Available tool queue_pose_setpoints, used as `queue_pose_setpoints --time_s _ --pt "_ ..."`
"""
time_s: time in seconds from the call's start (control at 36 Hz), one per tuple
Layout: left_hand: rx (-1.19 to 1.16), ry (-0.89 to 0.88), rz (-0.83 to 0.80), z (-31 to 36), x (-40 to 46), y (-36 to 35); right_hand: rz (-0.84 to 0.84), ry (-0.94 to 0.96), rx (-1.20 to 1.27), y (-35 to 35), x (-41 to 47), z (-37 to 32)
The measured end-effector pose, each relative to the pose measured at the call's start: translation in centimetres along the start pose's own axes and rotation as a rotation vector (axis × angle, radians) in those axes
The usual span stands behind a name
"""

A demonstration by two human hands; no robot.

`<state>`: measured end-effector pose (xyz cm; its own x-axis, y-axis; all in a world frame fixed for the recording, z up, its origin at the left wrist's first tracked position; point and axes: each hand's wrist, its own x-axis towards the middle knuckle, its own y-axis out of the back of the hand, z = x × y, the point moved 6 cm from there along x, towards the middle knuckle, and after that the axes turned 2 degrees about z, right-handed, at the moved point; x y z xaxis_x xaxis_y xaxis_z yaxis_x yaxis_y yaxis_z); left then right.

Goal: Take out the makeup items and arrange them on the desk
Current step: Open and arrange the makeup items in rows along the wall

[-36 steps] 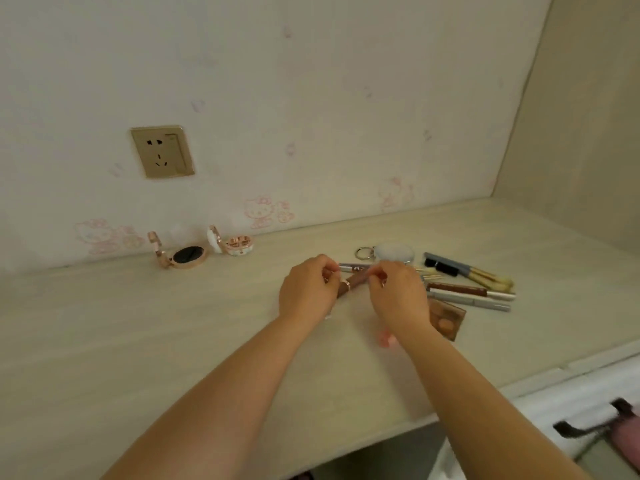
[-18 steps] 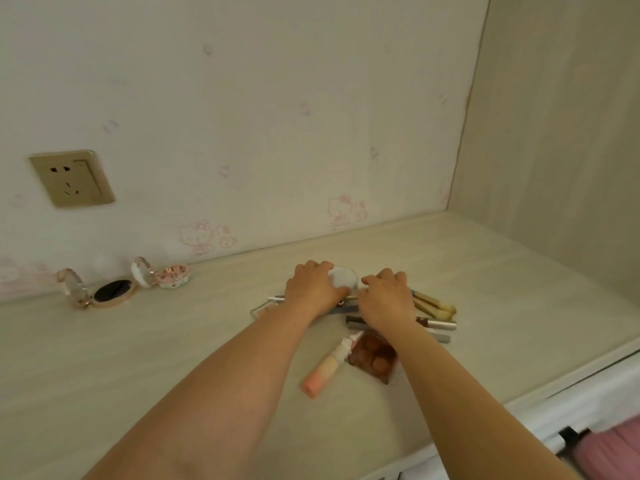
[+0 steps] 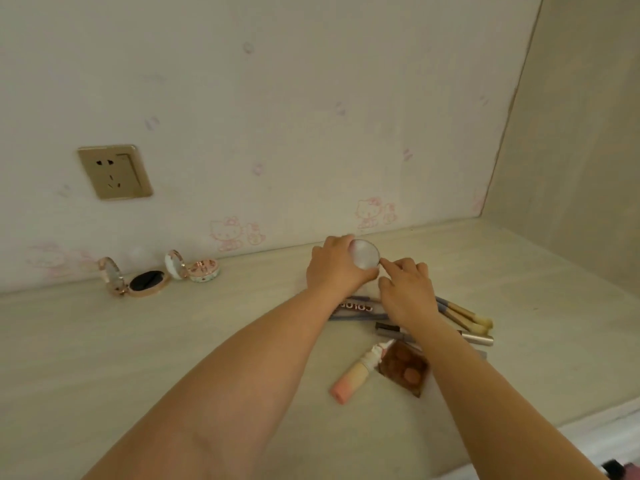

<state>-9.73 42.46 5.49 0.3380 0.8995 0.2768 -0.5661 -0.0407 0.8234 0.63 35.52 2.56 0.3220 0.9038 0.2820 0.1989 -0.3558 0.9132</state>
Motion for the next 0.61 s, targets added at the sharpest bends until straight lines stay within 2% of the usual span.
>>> queue_pose_setpoints --time_s 0.06,0.17,0.28,0.39,0.5,0.61 --pt "-0.045 0.009 0.046 -0.6 -0.1 1.5 0.028 -0.014 0.133 0.5 0.0 -1.2" --pt "-0.19 0.062 0.148 -2.5 -0.8 4.6 0.049 -0.021 0.601 2.4 -0.8 -4.8" --pt "-0.27 0.1 0.246 -5.6 -2.9 7.9 0.038 -0.03 0.963 2.2 -1.5 -8.7" --pt "-0.169 0.118 0.336 -9.7 -6.6 11.2 -0.116 -0.064 1.177 0.4 -2.7 -13.5" --pt "-0.034 0.181 0.364 -14.4 -10.3 13.8 -0.304 -0.09 1.2 -2.6 -4.8 -19.0" --pt "-0.106 0.266 0.358 -19.2 -13.5 16.1 -0.485 -0.116 1.342 -5.3 -7.1 -24.6"
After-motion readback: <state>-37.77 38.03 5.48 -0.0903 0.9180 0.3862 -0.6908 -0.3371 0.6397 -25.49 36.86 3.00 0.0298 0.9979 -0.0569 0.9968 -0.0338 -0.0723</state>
